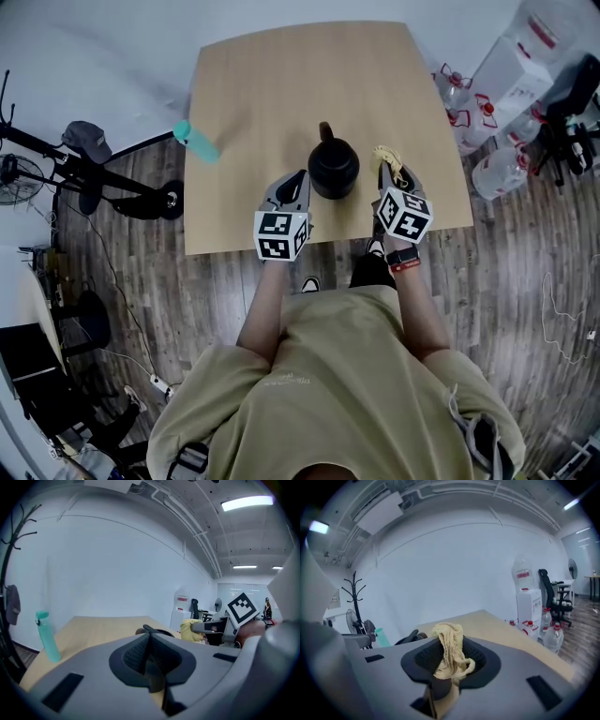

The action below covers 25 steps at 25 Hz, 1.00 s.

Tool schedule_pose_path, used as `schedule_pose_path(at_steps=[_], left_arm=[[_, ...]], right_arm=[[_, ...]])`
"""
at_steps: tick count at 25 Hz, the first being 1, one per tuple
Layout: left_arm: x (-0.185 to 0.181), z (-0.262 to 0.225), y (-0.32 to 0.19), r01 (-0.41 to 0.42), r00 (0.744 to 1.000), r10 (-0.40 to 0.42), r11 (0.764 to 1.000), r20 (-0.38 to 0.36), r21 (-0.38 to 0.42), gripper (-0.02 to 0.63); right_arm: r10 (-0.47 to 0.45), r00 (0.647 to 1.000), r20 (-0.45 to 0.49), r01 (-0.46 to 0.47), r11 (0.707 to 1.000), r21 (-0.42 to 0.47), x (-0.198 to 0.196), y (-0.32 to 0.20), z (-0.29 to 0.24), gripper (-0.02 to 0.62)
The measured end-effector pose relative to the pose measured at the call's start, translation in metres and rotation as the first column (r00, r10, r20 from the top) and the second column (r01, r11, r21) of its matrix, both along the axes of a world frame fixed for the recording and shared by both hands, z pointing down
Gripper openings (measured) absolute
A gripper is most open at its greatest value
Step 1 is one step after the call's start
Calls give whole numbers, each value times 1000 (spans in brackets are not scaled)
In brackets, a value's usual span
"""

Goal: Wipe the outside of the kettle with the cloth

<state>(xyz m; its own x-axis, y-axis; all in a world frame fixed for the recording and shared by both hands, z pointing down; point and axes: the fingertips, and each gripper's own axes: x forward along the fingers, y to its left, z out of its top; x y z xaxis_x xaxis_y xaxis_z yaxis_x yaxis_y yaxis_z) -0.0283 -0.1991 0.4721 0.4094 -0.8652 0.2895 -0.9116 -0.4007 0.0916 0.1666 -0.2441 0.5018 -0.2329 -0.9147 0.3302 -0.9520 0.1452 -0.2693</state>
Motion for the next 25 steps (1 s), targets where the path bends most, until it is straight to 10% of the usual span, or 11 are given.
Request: schedule_pose_path(at_steps=[11,25], left_arm=[[-1,-73,-17,48,999,-48,991,-4,122,24],[3,-81,-22,61,998,-58,988,-24,144,25]], right_arm=[[-94,981,-171,128,971,200,-28,18,-92,115],[-145,975,-168,178,963,200,-28,13,-101,114]])
